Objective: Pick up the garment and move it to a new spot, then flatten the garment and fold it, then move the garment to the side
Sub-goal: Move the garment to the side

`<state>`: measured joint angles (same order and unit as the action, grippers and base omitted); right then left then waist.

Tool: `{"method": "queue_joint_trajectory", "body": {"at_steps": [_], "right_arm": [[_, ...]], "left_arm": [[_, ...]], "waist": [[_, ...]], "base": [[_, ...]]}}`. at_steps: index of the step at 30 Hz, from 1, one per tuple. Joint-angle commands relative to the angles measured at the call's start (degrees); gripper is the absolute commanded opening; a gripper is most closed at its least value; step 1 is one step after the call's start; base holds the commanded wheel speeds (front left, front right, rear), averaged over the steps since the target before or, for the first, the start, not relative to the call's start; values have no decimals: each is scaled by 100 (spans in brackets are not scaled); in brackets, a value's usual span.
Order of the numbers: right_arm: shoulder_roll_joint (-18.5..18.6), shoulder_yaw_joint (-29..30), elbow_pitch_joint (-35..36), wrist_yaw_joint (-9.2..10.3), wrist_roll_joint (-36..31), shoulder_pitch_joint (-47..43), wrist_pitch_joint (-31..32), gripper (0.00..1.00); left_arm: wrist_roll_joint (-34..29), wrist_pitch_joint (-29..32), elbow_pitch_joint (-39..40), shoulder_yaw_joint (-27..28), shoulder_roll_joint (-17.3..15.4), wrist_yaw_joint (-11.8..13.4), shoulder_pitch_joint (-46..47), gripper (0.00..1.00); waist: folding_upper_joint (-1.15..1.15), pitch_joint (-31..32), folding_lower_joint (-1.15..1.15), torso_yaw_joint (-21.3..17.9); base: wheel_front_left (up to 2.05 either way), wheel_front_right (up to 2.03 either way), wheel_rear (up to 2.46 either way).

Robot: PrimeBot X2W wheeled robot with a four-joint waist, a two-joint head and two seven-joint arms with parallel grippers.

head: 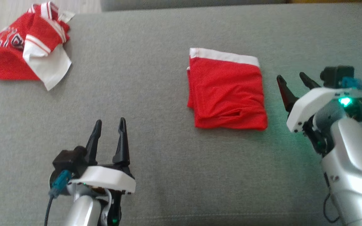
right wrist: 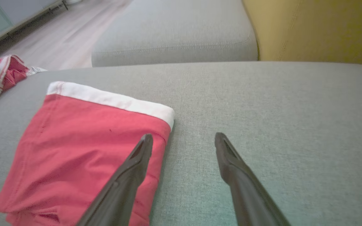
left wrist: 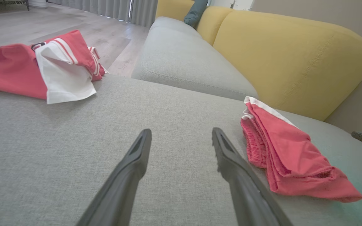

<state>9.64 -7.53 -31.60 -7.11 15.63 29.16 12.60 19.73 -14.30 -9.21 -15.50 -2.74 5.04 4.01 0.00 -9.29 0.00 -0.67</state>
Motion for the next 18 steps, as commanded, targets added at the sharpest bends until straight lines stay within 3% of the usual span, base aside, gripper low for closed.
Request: {"method": "queue_joint_trajectory", "body": {"at_steps": [1, 14, 16, 18], "right_arm": [[102, -226, 38, -37, 134, 300, 179, 100], [468, -964, -841, -37, 1182, 961, 1118, 100], [500, -1089, -918, -37, 1289, 1034, 1147, 47], [525, -1195, -967, -37, 1380, 1095, 1120, 21]], "left_arm": [[12, -70, 207, 142, -14, 4, 276, 100], [72, -70, 216, 91, -14, 21, 524, 100], [71, -70, 227, 88, -14, 25, 539, 100], [68, -70, 240, 92, -14, 30, 549, 100]], "waist": [[0, -260, 0, 212], [0, -657, 0, 577], [0, -685, 0, 592], [0, -706, 0, 593]], "base": [[0, 0, 0], [0, 0, 0], [0, 0, 0], [0, 0, 0]]}}
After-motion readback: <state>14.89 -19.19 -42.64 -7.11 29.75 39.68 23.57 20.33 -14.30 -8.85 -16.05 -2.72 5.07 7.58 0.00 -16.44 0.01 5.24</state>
